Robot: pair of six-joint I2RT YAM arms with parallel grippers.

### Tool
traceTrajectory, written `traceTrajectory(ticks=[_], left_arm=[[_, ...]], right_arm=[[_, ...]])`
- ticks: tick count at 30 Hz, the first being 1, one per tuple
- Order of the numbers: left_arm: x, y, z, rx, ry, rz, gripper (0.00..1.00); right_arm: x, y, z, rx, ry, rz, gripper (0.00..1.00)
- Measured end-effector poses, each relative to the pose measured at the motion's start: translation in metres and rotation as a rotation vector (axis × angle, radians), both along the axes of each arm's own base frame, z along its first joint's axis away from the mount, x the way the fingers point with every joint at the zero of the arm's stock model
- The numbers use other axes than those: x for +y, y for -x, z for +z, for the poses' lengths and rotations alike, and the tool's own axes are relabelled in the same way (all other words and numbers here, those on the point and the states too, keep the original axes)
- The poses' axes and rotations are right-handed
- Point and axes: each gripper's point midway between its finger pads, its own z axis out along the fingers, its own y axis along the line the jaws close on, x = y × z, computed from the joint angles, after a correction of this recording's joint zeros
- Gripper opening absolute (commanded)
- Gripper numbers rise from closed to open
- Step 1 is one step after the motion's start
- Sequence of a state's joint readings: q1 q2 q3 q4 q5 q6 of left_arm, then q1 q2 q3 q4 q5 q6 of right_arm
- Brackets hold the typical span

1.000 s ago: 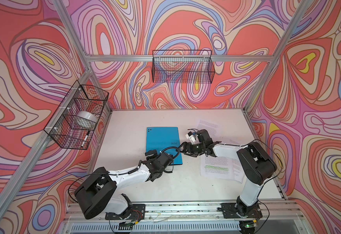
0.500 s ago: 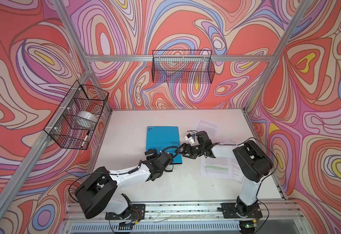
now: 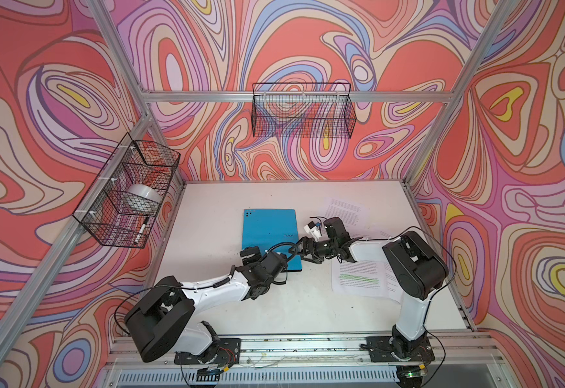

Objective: Put the files into the folder

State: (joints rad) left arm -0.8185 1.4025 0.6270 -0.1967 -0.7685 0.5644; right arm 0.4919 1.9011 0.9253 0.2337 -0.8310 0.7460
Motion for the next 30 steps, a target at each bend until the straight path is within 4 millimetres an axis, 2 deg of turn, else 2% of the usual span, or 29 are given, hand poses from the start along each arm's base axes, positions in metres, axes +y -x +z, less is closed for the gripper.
traceTrajectory(ticks=[16,26,30], left_arm=[[-0.001,0.002,0.008,0.01,0.02,-0.011,1.0],[0.014,0.009,0.03,0.09,0.171,0.044,1.0],[0.029,0.002,0.044,0.109,0.268,0.129,1.0]], right_arm=[[0.009,-0.002,0.007,0.018,-0.081,0.013,0.98],[0.012,-0.006,0.016,0.025,-0.119,0.002,0.99],[0.014,-0.009,0.022,0.025,-0.14,-0.01,0.98]])
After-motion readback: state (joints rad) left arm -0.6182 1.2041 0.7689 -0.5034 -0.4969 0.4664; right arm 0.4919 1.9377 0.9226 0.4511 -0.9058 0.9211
